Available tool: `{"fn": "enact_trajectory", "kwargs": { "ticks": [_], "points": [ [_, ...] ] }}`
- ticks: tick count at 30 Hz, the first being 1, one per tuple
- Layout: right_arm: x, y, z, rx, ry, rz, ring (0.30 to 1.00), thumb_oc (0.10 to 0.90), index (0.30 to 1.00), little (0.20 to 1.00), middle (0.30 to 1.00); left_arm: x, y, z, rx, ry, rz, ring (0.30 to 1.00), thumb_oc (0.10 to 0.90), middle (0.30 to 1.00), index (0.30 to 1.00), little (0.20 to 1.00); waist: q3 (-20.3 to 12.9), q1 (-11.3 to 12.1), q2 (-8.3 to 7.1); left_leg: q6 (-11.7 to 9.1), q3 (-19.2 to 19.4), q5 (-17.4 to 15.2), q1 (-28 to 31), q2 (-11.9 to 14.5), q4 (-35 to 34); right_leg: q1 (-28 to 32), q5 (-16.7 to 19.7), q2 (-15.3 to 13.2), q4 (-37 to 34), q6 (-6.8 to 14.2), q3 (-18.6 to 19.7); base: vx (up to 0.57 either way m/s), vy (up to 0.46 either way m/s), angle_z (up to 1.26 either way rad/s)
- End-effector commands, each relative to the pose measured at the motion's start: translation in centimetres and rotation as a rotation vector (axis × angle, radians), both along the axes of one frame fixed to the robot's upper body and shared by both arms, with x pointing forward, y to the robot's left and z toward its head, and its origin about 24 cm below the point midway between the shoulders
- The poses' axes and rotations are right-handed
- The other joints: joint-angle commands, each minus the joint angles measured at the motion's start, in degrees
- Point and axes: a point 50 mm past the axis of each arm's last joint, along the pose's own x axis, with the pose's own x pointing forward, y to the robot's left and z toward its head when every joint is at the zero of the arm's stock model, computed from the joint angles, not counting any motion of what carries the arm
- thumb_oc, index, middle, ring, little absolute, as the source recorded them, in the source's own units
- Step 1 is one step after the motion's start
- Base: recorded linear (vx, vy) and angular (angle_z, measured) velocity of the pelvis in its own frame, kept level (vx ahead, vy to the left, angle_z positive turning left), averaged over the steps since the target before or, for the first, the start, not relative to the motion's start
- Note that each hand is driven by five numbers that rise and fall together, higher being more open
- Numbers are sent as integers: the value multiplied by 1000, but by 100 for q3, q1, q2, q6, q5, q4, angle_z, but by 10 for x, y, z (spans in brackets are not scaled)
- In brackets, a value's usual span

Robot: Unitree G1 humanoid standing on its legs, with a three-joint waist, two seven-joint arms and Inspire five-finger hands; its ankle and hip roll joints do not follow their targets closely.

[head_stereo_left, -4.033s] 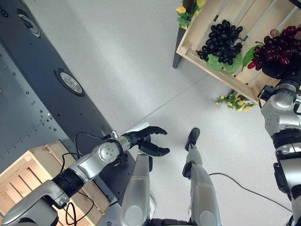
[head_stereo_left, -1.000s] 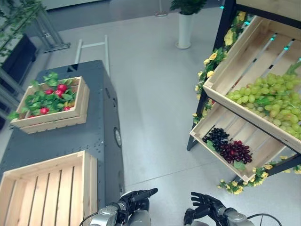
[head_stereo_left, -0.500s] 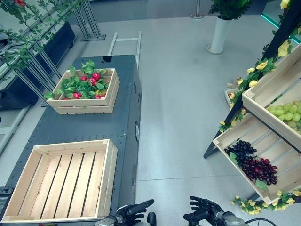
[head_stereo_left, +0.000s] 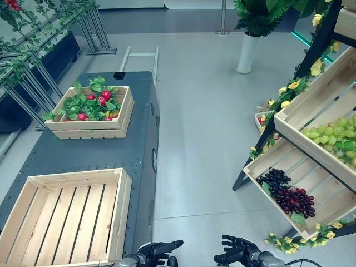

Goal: Pick up the fruits from the basket on one side to the basket on the other side

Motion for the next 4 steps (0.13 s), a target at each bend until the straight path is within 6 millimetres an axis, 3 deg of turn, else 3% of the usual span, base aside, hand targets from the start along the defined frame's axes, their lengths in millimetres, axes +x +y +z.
{"fn": "enact_trajectory", "kwargs": {
  "ticks": [1,4],
  "points": [
    [26,7,8,23,-79,-30,900,800,900,900,900,34,0,9,6,-101,-12,900,800,900,900,900,49,78,70,-227,115,-319,96,31,46,-66,46,-135,272,123,169,9,-4,-6],
    [26,7,8,23,-75,-39,900,800,900,900,900,34,0,8,8,-102,-13,900,800,900,900,900,37,64,77,-235,120,-330,115,40,46,-31,49,-130,224,119,192,17,1,-12]
  ]
}}
